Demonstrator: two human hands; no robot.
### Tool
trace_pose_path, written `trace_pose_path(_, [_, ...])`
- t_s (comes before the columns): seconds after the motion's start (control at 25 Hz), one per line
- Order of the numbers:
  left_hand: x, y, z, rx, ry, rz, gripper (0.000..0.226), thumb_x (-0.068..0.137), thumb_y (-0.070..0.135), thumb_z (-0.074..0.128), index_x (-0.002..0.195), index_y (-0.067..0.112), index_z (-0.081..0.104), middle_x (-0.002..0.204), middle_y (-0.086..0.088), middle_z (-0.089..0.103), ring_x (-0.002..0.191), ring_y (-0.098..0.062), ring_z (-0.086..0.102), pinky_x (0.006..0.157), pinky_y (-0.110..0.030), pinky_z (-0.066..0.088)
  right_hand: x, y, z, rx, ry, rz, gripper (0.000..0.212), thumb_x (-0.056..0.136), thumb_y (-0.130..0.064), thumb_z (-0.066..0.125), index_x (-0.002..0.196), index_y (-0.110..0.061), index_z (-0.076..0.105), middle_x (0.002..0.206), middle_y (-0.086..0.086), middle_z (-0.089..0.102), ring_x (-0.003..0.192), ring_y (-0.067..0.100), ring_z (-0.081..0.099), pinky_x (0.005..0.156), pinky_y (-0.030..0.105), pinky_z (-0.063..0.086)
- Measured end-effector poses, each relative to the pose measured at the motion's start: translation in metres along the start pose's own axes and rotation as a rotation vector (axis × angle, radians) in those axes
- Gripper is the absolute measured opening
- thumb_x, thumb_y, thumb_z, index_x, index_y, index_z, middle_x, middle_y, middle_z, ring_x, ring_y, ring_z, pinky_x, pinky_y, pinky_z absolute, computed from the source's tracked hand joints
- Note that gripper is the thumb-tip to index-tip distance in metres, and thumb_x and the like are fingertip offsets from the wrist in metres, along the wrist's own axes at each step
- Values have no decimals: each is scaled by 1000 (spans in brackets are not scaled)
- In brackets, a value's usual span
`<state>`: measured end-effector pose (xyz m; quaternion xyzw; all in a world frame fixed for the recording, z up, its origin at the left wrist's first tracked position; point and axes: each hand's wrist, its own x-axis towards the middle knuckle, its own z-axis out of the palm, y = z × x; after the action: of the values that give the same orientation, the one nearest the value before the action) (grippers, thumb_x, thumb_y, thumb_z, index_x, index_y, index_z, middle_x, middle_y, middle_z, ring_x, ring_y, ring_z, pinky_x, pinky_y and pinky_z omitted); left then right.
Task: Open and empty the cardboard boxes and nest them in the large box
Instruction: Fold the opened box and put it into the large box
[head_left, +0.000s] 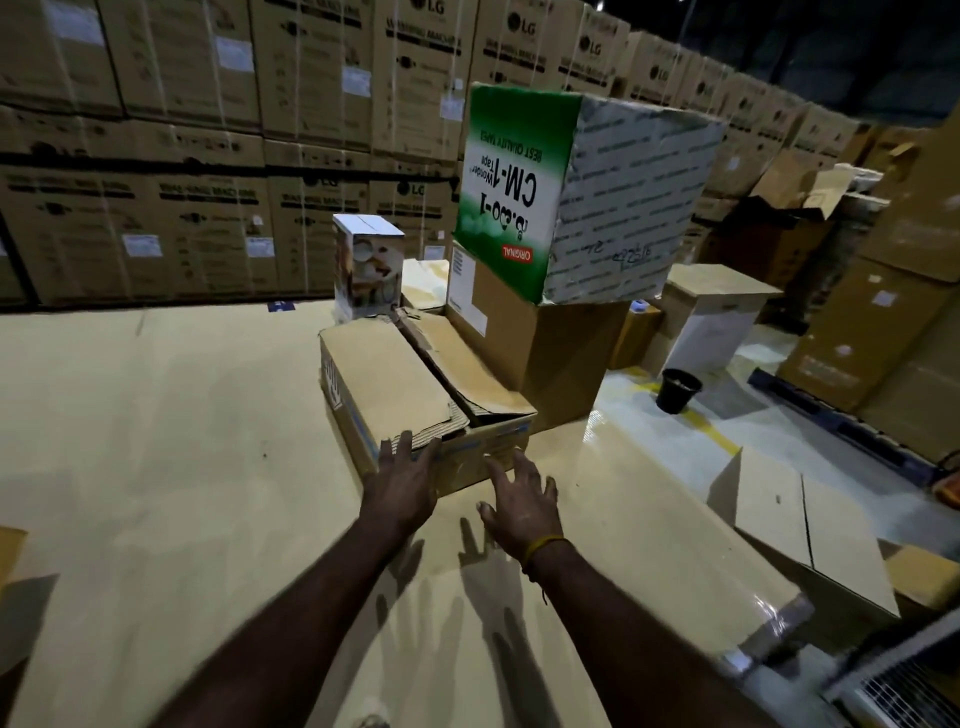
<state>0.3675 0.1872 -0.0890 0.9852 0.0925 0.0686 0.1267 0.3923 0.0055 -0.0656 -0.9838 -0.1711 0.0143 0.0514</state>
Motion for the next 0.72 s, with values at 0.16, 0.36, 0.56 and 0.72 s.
trace_pose_path(0.16, [27, 1, 9, 38, -13, -53, 81, 88, 36, 64, 152, 43, 15, 161, -5, 13, 145, -46, 11, 102, -64, 38, 45, 20, 2, -8, -23, -51, 74, 96, -45, 53, 156, -32, 11, 165, 14, -2, 151, 35, 6, 116, 59, 14])
trace_pose_path(0.36, [63, -2, 21, 35, -10, -149, 72, 91, 54, 56, 151, 47, 17, 163, 0, 9, 148, -41, 6, 104, -67, 33, 109, 52, -2, 32, -12, -129, 79, 94, -46, 57, 156, -35, 10, 164, 16, -6, 150, 40, 3, 115, 61, 16])
trace_pose_path(0.56, [72, -4, 41, 88, 28, -230, 70, 90, 58, 53, 152, 44, 24, 163, 1, 16, 146, -40, 14, 98, -54, 48, 164, 81, 11, 259, -102, -117, 79, 85, -54, 67, 150, -46, 23, 162, 17, -4, 145, 43, 21, 113, 56, 30])
trace_pose_path(0.72, [68, -4, 44, 82, 35, -252, 66, 88, 57, 52, 149, 39, 35, 159, -6, 28, 141, -44, 22, 101, -54, 45, 164, 84, 26, 356, -66, -133, 78, 78, -66, 67, 145, -46, 35, 161, 17, 1, 137, 42, 35, 110, 47, 37])
